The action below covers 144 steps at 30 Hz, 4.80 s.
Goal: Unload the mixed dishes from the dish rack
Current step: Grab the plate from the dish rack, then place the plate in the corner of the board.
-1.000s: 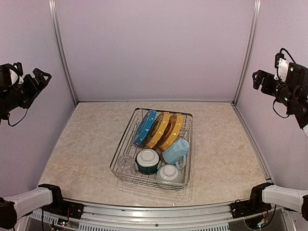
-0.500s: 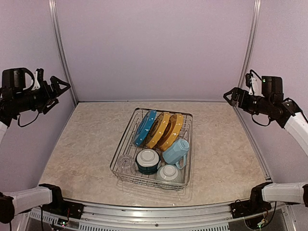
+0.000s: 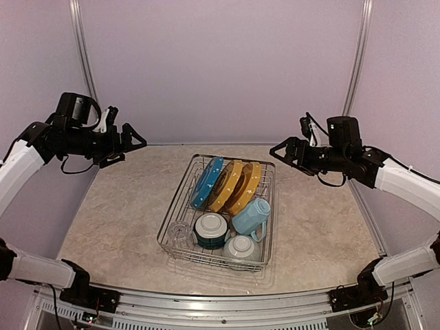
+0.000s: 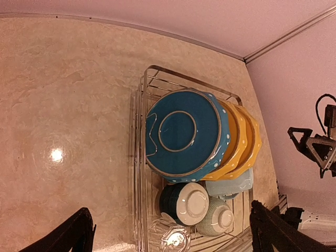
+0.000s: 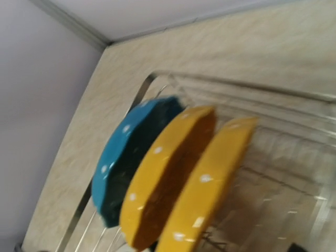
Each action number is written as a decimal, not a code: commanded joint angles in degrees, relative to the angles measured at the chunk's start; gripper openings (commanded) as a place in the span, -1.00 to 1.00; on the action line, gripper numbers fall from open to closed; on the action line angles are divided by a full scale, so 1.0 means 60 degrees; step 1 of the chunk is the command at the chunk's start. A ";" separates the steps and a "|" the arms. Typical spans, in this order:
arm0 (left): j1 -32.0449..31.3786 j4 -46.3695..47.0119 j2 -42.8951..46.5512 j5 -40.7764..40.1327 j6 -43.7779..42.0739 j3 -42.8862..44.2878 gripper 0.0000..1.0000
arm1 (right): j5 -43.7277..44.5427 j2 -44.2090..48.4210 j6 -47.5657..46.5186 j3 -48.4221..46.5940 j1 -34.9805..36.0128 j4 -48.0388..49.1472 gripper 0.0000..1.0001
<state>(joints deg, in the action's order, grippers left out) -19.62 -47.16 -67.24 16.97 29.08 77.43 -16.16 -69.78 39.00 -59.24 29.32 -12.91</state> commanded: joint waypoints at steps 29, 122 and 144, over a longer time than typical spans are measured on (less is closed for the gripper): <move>-0.0675 -0.0234 -0.1024 0.0432 -0.1772 0.2619 0.98 | 0.0534 -0.4057 0.2553 -0.0623 0.1742 0.3032 -0.06; 0.0431 0.1161 -0.0894 -0.0708 -0.1909 -0.0027 0.98 | 0.4017 -0.0299 0.1819 -0.1626 0.2657 0.1612 -1.00; 0.0485 0.1432 -0.0421 -0.0635 -0.1988 -0.0240 0.98 | 0.7603 -0.0712 -0.3099 -0.5000 0.1806 -0.2493 -1.00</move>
<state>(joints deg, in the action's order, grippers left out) -17.17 -39.86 -72.14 13.06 17.69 77.17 16.29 -74.81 30.63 -85.47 40.69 -23.66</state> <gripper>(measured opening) 0.990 0.188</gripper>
